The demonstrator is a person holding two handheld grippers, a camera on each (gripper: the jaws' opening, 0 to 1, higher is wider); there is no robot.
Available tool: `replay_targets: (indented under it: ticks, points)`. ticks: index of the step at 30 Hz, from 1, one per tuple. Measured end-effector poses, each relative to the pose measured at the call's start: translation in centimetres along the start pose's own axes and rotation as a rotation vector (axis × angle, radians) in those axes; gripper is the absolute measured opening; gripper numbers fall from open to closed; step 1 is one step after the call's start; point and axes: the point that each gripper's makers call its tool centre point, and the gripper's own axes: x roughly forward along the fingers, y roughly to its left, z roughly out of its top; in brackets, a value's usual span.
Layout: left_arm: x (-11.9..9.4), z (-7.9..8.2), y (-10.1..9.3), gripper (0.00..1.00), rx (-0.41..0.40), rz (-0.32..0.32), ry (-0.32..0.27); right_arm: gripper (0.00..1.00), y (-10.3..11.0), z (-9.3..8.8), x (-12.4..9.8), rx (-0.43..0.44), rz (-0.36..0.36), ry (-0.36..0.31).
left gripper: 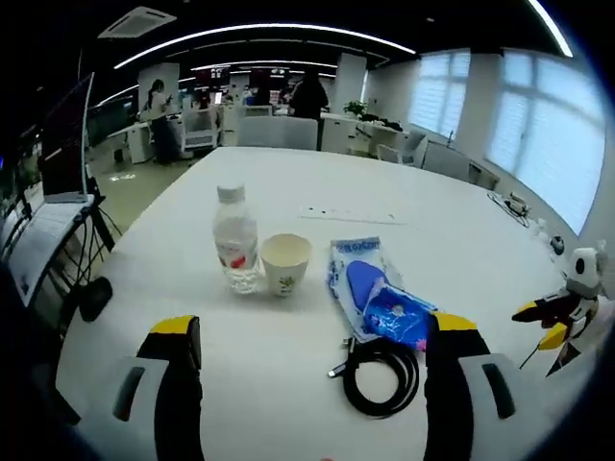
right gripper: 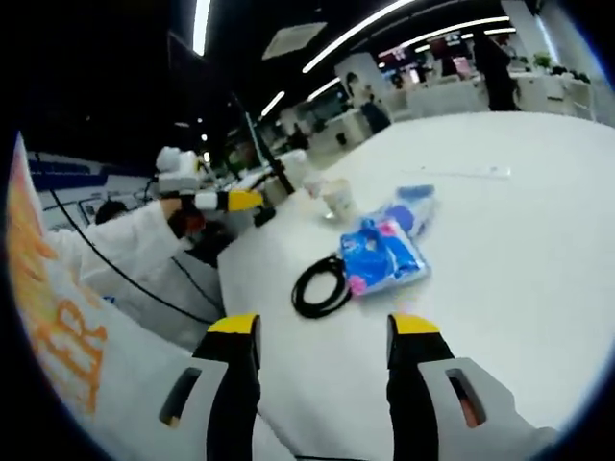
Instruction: Arrange the tabletop items into an orderly group along one side of the table until the central work area is clear of visible clutter.
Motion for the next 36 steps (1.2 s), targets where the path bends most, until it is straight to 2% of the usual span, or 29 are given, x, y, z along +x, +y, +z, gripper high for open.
replay_targets:
  ticks: [3,8,12,16,20,24,27,32,36]
  points:
    - [-0.1,-0.3,-0.2,1.00,-0.009,0.000,-0.001,0.54,0.0,-0.1,0.3,0.036,0.027,0.002]
    - [-0.4,-1.3,0.5,0.99,0.011,0.014,0.023,0.54,-0.6,-0.1,0.9,0.028,0.013,0.033]
    - [-1.1,-1.9,0.8,0.97,0.054,0.022,0.032,0.53,-0.7,0.8,1.1,0.080,0.005,-0.002]
    - [-1.0,-2.6,0.9,0.89,0.085,0.024,0.037,0.52,-1.0,0.6,1.9,0.119,0.004,0.003]
    - [-0.2,-2.6,0.8,0.91,0.030,-0.002,0.031,0.52,-0.8,0.6,2.0,0.113,-0.009,0.011]
    - [0.8,-2.9,0.7,0.90,0.022,-0.013,0.049,0.52,-0.9,-0.1,1.8,0.138,-0.021,0.027]
    - [1.9,-2.9,0.0,0.87,0.043,-0.027,0.068,0.51,-1.7,-1.3,1.6,0.137,-0.046,0.073]
    - [3.5,-2.1,-1.3,0.84,0.069,-0.076,0.064,0.53,-2.8,-1.1,1.3,0.197,-0.073,0.055]
    - [4.0,-1.7,-1.1,0.85,0.088,-0.083,0.063,0.53,-3.1,-1.1,1.2,0.206,-0.095,0.054]
